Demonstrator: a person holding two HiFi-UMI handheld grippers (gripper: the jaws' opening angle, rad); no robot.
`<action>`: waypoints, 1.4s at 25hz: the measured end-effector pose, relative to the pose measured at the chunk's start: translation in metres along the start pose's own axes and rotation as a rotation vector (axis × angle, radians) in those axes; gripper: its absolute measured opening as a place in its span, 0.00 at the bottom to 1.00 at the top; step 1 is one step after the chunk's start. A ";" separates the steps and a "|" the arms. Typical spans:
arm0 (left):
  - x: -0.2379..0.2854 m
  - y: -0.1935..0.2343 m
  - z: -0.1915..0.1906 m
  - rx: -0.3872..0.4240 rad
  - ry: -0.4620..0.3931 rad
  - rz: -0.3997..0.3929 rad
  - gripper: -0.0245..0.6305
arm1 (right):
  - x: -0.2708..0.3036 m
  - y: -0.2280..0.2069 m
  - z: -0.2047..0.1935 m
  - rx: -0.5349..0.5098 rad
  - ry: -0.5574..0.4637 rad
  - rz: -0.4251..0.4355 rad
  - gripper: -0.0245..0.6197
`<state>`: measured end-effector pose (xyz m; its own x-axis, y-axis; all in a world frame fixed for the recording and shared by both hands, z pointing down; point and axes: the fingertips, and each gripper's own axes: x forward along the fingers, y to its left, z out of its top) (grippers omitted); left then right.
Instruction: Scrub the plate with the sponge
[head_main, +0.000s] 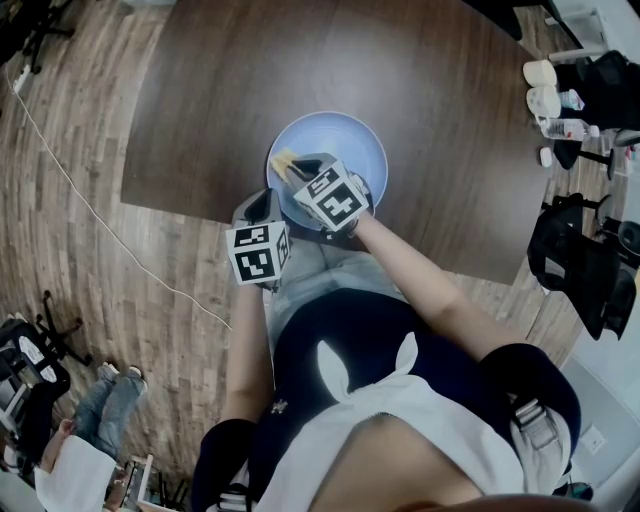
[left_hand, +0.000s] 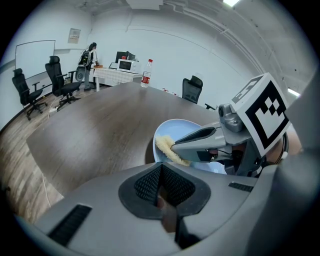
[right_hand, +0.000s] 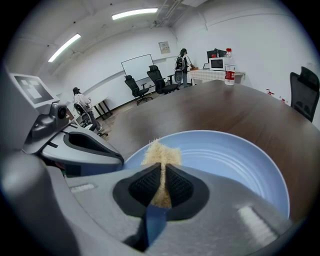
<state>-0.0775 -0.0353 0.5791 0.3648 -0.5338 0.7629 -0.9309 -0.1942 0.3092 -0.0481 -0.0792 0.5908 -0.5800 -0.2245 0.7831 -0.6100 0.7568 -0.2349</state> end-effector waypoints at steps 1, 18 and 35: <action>0.000 0.000 0.000 0.000 0.000 -0.001 0.05 | 0.000 -0.002 0.000 0.001 0.000 -0.005 0.08; -0.001 -0.001 0.000 -0.007 0.001 -0.006 0.05 | -0.003 -0.028 0.002 0.020 -0.004 -0.047 0.08; -0.001 0.003 -0.003 -0.009 0.003 -0.009 0.05 | -0.007 -0.061 0.002 0.040 -0.003 -0.128 0.08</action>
<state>-0.0807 -0.0330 0.5804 0.3734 -0.5293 0.7619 -0.9274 -0.1917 0.3212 -0.0076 -0.1246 0.5983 -0.4976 -0.3200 0.8062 -0.7002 0.6968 -0.1556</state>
